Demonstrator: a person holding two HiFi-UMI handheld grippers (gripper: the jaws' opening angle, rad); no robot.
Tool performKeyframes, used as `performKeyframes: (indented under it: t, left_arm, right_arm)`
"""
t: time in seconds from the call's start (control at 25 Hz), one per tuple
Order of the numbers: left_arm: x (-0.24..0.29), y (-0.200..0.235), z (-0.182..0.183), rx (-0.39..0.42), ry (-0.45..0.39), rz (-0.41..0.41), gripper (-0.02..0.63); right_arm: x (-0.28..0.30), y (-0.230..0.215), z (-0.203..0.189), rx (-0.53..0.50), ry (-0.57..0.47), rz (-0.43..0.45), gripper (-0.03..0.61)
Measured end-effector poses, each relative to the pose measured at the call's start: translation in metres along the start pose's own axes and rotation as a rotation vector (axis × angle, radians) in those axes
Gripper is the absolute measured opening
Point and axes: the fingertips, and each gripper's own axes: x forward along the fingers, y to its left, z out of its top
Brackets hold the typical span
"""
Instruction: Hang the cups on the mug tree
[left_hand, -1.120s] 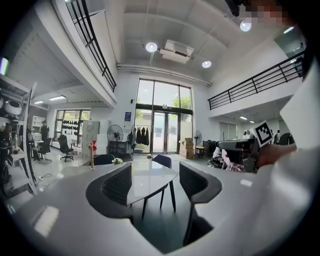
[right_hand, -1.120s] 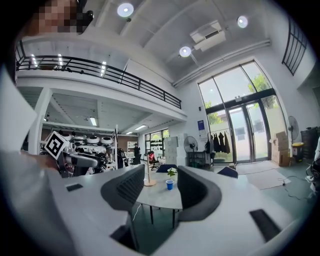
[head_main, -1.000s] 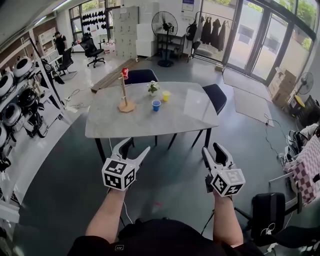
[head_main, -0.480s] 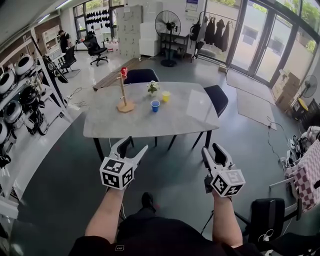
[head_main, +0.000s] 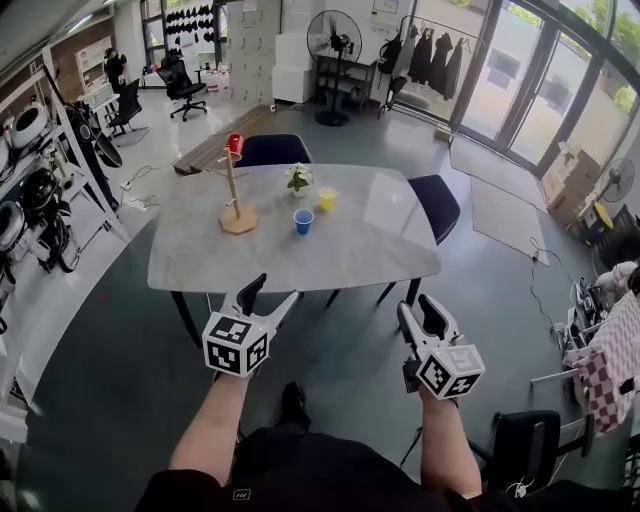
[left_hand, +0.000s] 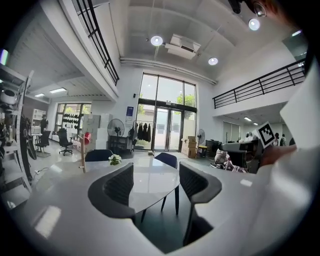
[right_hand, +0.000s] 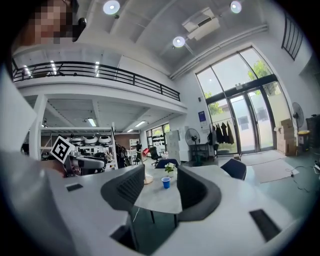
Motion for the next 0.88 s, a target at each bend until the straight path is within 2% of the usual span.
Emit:
performKeyframes:
  t: [0.36,0.52,0.88]
  left_arm:
    - [0.078,0.074,0.007,-0.005,0.040,-0.040,0.284]
    - [0.104,0.109,0.007,-0.023,0.062,-0.044,0.284]
    - [0.134,0.155,0.021,-0.042,0.050,-0.064,0.284]
  right_arm:
    - [0.118,-0.022,-0.001,0.011,0.058,0.003,0.179]
    - [0.171,-0.016,0.004,0.013,0.069,0.029,0.179]
    - [0.231,-0.007,0.011,-0.016,0.107,0.047,0.179]
